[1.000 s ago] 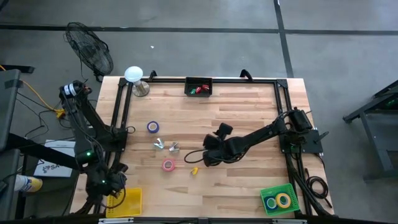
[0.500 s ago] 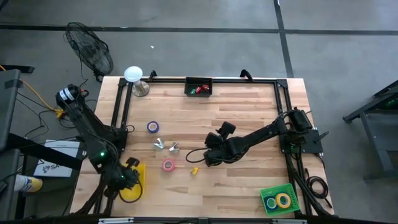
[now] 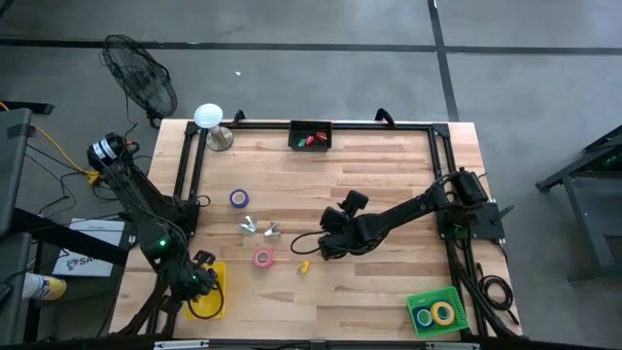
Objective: Pick and place Stapler, Stapler remover, tape
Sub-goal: Put the black staple remover into the yellow bin
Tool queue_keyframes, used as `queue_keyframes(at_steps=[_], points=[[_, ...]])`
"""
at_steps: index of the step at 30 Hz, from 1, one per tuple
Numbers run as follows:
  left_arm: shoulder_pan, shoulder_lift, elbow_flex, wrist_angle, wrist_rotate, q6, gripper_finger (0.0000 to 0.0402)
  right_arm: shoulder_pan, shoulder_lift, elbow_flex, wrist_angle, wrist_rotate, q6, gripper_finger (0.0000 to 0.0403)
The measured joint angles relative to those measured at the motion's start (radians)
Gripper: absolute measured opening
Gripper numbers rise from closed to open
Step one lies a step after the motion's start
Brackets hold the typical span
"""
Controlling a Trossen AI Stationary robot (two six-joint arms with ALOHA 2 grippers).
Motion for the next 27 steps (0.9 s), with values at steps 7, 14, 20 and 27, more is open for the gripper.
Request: queue_keyframes(at_steps=[7,14,20,27], points=[[-0.001,0.084,0.000,0.098,0.066,-0.021,0.0084,0.000,0.000,0.000,0.000,-0.027,0.000,0.0193],[-0.039,0.128,0.001,0.182,0.109,-0.082,0.0084,0.000,0.000,0.000,0.000,-0.034,0.002,0.0193],[-0.107,0.128,0.002,0.181,0.099,-0.202,0.0083,0.000,0.000,0.000,0.003,-0.034,0.004,0.0193],[-0.110,0.127,0.002,0.209,0.080,-0.234,0.0104,0.000,0.000,0.000,0.004,-0.036,0.003,0.0193]])
